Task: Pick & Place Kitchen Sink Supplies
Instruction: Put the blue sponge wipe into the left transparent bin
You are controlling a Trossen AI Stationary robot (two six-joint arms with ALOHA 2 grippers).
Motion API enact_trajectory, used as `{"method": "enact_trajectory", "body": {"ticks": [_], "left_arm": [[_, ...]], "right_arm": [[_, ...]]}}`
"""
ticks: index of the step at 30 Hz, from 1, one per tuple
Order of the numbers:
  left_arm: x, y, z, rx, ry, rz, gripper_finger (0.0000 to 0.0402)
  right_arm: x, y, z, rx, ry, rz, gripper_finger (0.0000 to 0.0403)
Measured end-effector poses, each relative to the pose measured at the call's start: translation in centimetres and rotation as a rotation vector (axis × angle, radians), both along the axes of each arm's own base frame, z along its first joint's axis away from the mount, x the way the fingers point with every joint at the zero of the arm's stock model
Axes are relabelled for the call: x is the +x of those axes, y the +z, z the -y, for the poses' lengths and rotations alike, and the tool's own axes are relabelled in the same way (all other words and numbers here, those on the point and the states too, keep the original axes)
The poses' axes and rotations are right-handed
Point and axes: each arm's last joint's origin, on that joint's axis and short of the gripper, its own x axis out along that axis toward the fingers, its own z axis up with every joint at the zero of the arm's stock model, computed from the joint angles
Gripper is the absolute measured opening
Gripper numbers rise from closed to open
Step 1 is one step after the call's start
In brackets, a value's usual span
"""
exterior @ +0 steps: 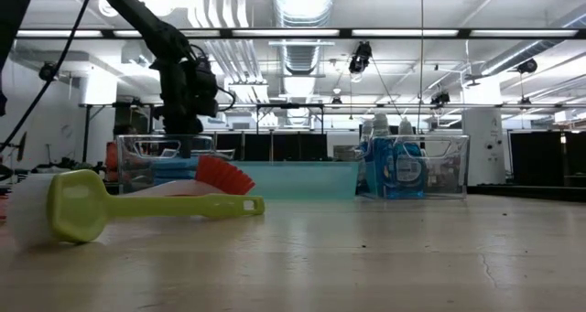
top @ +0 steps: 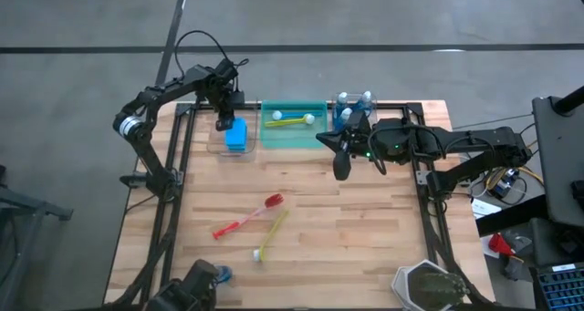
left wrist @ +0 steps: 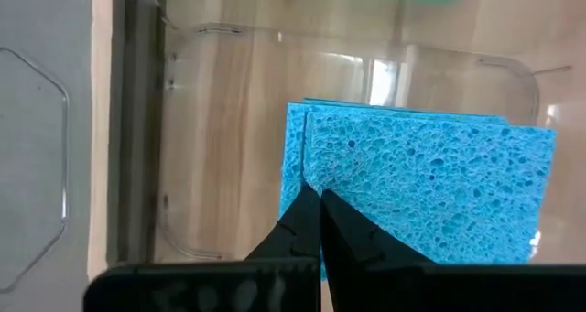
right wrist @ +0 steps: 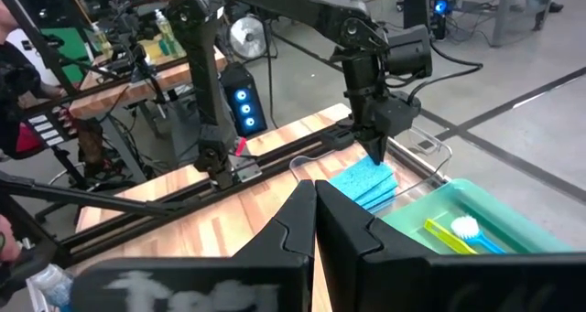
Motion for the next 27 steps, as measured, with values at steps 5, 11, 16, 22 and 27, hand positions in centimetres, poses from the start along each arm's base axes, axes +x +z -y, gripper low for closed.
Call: {"method": "enact_trajectory", "body": {"ticks": [5, 11, 16, 22, 27], "left_arm": [[0.1, -0.15, -0.11, 0.002, 0.0, 0.002, 0.0], [0.31, -0.19, -0.19, 0.014, 0.003, 0.009, 0.0], [0.36, -0.19, -0.16, 0.014, 0.007, 0.01, 0.0017], [0.41, -0.18, -0.17, 0.009, 0.038, 0.013, 0.006], [0.37, 0.26, -0.13, -0.008, 0.131, 0.023, 0.0089]], "right_arm": [[0.0, 0.0, 0.03, -0.004, 0.0, -0.002, 0.0008], [0.02, -0.14, 0.03, -0.004, 0.0, -0.006, 0.0008], [0.04, -0.29, 0.03, -0.004, 0.0, -0.01, 0.0008], [0.04, -0.32, 0.03, -0.004, 0.0, -0.011, 0.0008], [0.04, -0.32, 0.03, -0.004, 0.0, -0.011, 0.0008]]}}
